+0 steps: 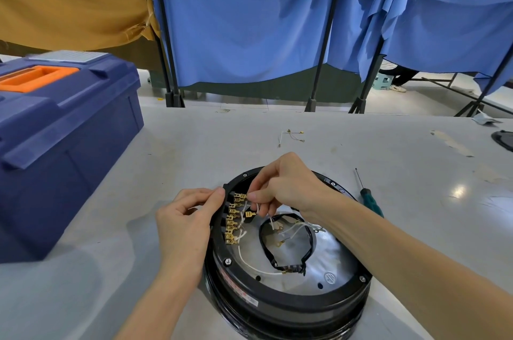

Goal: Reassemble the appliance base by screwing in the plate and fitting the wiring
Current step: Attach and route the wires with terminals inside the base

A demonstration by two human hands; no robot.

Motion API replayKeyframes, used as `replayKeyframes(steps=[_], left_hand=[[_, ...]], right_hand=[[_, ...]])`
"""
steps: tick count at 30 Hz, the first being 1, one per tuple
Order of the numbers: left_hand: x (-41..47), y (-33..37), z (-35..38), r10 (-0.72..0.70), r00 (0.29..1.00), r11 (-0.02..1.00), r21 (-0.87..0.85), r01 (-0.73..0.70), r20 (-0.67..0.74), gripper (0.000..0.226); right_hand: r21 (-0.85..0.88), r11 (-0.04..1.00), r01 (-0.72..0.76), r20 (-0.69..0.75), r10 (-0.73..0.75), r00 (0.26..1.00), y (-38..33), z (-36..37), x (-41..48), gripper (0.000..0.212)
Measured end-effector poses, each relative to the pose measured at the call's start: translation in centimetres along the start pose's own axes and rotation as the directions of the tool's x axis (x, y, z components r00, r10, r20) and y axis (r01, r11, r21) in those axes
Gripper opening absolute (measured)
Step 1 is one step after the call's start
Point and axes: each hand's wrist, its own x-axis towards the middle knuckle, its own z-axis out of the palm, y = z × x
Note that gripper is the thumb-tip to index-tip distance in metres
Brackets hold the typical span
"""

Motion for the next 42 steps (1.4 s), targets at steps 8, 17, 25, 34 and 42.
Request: replayKeyframes(steps=[8,17,25,34,42], left_hand=[[0.1,-0.1,0.1,0.025,1.0,1.0,-0.008,-0.025,0.0,0.017],[0.1,0.0,0.1,0.029,1.0,0.999,0.013,-0.029,-0.004,0.016],[0.0,0.1,0.2,0.026,1.0,1.0,0.016,-0.026,0.004,0.017],[0.1,-0.3,0.2,0.054,0.998,0.999,0.007,-0.054,0.017,0.019],[0.4,-0.5,0.2,0.078,0.996,0.996,0.035,-0.08,0.036,0.024]], right_hand=[[-0.01,0.999,-0.033,-0.031,0.032,0.999,-0.3,0.4,0.2,0.019],[-0.047,0.997,-0.054,-0.073,0.05,0.996,-0.7,0.7,0.3,0.021],[-0.076,0.993,-0.094,-0.149,0.082,0.986,-1.5,1.3,0.8,0.023],[-0.153,0.973,-0.172,-0.263,0.128,0.956,-2.0,2.7,1.4,0.018],[-0.099,0.974,-0.205,-0.31,0.165,0.936,-1.9,3.4,1.9,0.017]])
